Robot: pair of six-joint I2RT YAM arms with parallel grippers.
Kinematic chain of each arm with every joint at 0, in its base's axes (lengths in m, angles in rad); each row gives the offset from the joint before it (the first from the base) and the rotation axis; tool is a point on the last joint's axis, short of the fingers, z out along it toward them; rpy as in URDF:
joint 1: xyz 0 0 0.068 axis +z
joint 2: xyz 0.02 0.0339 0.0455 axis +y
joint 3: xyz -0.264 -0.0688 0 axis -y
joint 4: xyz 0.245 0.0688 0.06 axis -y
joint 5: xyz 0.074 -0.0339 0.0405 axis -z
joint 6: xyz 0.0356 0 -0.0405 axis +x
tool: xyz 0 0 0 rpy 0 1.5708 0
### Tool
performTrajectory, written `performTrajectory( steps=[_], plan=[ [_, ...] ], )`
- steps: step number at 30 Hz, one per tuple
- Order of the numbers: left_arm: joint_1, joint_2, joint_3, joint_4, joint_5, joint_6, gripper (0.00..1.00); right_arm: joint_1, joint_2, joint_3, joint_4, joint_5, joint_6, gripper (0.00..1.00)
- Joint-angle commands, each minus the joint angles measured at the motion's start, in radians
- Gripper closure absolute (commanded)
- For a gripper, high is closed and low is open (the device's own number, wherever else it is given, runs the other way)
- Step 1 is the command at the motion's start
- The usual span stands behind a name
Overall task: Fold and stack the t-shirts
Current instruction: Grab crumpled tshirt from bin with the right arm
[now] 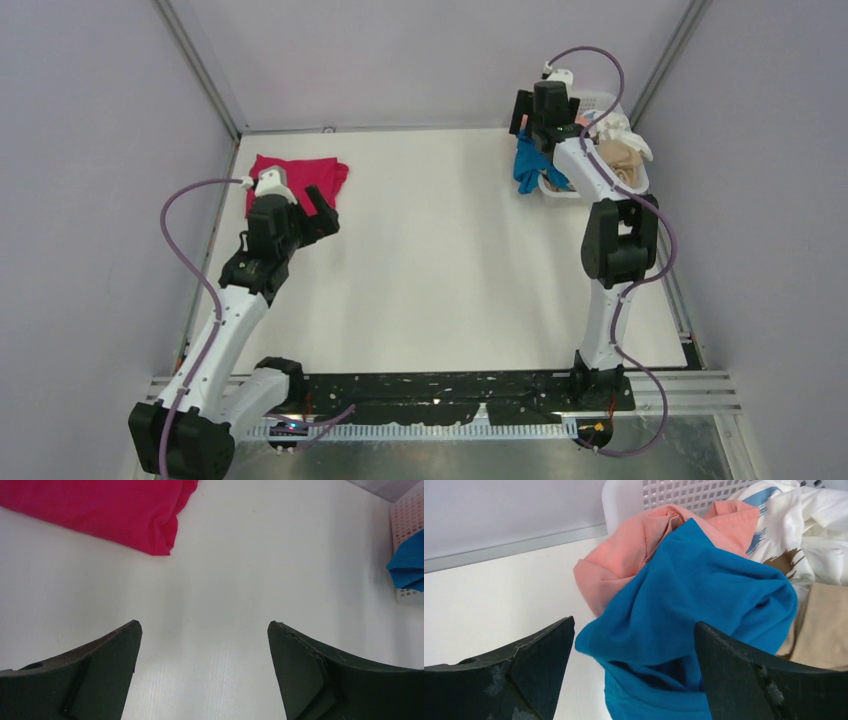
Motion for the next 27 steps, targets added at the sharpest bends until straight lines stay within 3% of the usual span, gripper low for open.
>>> performTrajectory(
  steps=[1,4,6,15,18,24,26,27],
  plan=[
    [-0.003,-0.020,-0.004,0.043,-0.028,0.017,0.00,-0.011,0.069,0.111,0.012,0.013,0.003,0.04],
    [-0.003,-0.015,0.001,0.037,-0.031,0.016,0.01,-0.013,0.107,0.129,0.010,0.050,0.009,0.01],
    [-0.003,-0.012,-0.002,0.040,-0.034,0.012,0.00,-0.012,0.106,0.106,0.014,0.060,0.015,0.08],
    [-0.003,0.015,0.001,0.050,-0.022,0.008,0.00,-0.013,-0.024,-0.099,0.152,0.096,0.007,0.14],
    [-0.003,0.017,0.004,0.047,-0.026,0.005,0.00,-0.016,-0.031,-0.120,0.154,0.101,-0.003,0.25],
    [-0.003,0.022,0.006,0.045,-0.029,0.003,0.01,-0.016,-0.072,-0.167,0.198,0.086,0.008,0.29],
    [-0.003,0.024,0.006,0.043,-0.033,0.002,0.00,-0.016,-0.090,-0.183,0.219,0.082,0.001,0.36],
    [-0.003,0.025,0.005,0.042,-0.037,0.000,0.00,-0.016,-0.097,-0.190,0.225,0.081,-0.004,0.48]
  ],
)
